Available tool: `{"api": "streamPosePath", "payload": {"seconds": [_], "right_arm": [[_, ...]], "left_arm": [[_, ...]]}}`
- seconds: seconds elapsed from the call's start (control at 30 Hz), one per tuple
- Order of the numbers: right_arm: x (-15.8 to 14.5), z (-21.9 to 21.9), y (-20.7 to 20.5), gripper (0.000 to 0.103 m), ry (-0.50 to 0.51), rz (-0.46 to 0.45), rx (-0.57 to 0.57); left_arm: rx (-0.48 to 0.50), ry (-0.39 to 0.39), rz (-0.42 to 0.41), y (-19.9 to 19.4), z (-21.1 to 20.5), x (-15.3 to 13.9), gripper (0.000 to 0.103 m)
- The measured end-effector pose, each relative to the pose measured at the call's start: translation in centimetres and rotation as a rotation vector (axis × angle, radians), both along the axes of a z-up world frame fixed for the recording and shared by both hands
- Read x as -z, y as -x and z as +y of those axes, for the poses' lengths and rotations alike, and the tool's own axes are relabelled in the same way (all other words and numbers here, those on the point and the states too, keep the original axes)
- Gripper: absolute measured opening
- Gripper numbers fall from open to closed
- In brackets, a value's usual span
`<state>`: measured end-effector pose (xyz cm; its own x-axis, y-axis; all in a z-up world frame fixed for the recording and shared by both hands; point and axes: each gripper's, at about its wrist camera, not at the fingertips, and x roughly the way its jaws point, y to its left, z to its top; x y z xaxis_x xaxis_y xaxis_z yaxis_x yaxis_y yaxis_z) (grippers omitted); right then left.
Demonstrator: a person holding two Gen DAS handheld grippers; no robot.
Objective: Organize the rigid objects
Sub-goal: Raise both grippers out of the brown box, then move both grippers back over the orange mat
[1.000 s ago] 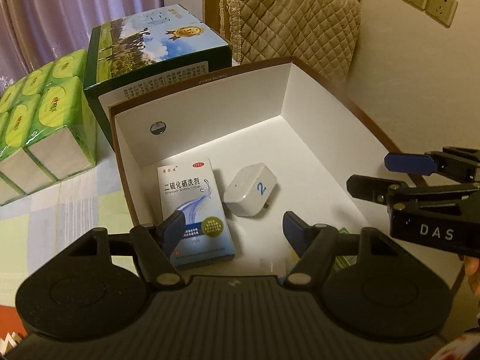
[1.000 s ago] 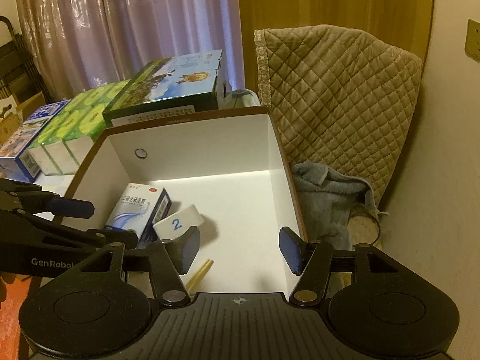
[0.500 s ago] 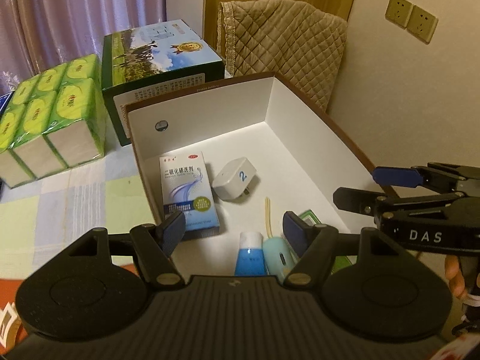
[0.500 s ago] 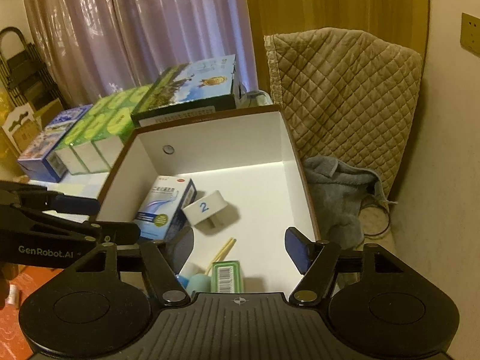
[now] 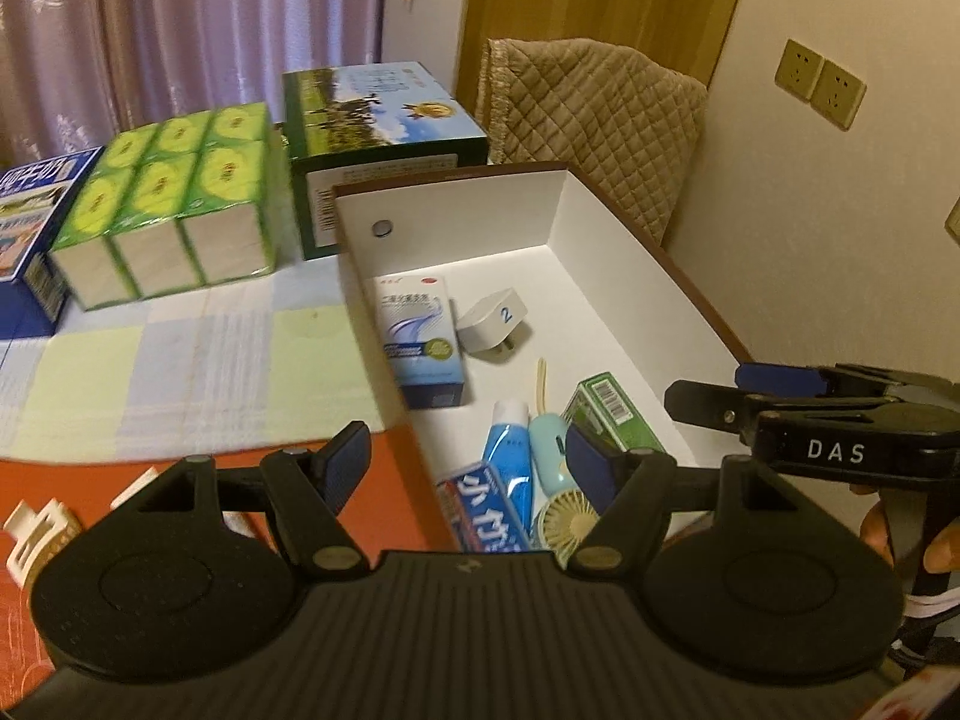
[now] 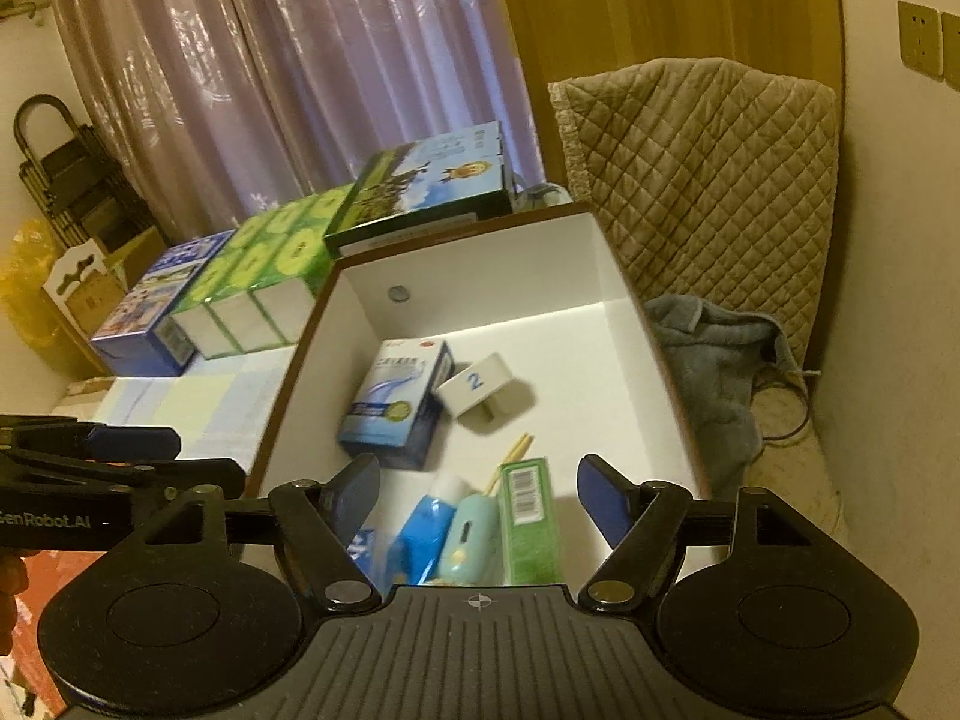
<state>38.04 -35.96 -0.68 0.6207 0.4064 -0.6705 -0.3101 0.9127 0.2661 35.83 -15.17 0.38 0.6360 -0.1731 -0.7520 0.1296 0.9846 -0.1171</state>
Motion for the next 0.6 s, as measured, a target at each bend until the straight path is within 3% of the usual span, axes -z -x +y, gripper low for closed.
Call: {"api": "streamPosePath", "payload": {"seconds": [0.6], "right_arm": [[1.3, 5.2, 7.5, 0.07, -0.017, 0.084, -0.003]], "left_arm": [[-0.035, 0.015, 0.01, 8.3, 7.9, 0.7, 0.068]]}}
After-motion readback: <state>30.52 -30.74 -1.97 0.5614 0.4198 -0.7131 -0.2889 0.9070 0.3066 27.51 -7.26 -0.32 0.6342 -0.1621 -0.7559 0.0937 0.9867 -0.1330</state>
